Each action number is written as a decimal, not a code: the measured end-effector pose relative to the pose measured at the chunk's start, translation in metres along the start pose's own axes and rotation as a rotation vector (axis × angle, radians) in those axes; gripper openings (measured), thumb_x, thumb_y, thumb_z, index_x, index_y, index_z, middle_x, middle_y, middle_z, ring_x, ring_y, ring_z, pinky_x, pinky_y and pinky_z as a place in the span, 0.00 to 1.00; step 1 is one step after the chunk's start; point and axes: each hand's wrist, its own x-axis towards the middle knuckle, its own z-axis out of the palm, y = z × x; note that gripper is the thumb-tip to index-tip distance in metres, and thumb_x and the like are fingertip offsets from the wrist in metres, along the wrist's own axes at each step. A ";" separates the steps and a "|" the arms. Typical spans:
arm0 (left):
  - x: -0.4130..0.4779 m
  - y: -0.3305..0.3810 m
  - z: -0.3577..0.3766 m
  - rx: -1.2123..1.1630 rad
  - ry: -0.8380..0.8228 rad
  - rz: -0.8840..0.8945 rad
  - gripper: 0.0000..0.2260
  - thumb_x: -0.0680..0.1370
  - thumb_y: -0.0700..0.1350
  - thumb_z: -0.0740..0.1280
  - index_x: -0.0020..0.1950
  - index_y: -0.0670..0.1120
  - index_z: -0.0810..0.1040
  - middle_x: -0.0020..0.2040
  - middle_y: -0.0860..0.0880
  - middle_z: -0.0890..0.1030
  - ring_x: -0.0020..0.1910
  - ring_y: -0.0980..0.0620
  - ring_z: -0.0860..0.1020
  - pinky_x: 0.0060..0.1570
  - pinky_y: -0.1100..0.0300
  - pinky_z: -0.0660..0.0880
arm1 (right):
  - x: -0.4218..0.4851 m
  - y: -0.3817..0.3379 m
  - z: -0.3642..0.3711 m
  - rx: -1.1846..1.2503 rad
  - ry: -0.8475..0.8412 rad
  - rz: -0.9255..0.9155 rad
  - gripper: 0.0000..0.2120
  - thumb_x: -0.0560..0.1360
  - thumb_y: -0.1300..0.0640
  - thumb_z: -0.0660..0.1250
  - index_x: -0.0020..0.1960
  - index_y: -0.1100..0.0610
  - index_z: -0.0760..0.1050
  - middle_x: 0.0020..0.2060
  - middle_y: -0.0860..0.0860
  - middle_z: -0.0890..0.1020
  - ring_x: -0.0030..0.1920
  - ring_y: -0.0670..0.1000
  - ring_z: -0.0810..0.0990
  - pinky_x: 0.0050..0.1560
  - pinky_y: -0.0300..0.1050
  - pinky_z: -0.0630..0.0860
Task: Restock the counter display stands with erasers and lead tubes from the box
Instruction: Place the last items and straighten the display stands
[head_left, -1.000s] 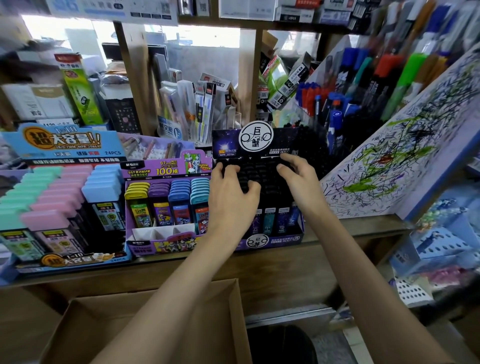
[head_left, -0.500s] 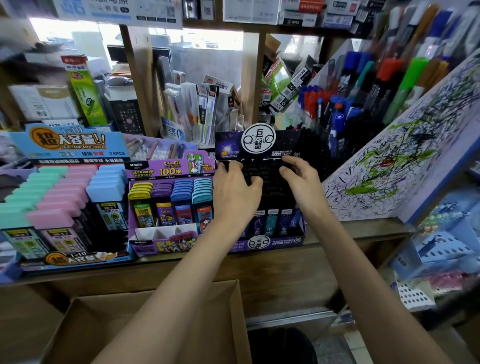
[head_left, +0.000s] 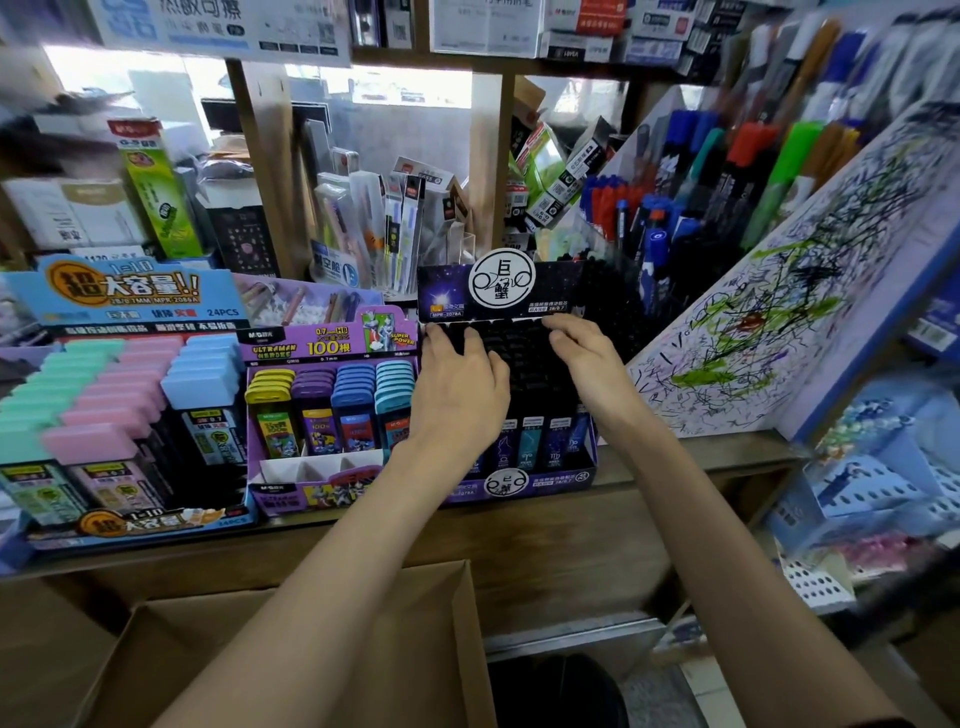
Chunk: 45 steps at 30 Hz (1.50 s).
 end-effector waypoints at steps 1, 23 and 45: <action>0.000 0.000 -0.001 -0.005 -0.005 -0.003 0.23 0.82 0.49 0.50 0.75 0.40 0.58 0.74 0.31 0.53 0.73 0.36 0.56 0.70 0.49 0.57 | -0.001 -0.002 -0.002 0.061 -0.025 0.027 0.16 0.81 0.55 0.56 0.67 0.56 0.71 0.67 0.50 0.69 0.68 0.48 0.66 0.72 0.45 0.59; -0.053 -0.054 -0.041 0.077 0.230 0.465 0.14 0.79 0.44 0.63 0.63 0.41 0.75 0.65 0.43 0.74 0.66 0.43 0.70 0.64 0.50 0.67 | -0.037 -0.017 -0.013 -0.803 -0.191 -0.510 0.29 0.78 0.38 0.48 0.72 0.53 0.64 0.74 0.50 0.61 0.75 0.49 0.54 0.72 0.44 0.44; -0.064 -0.162 -0.084 0.290 0.377 0.341 0.17 0.72 0.41 0.73 0.59 0.39 0.77 0.61 0.40 0.77 0.58 0.37 0.75 0.51 0.43 0.73 | -0.041 -0.058 0.100 -1.109 -0.254 -0.647 0.24 0.79 0.42 0.57 0.69 0.55 0.68 0.66 0.49 0.73 0.66 0.51 0.69 0.67 0.46 0.58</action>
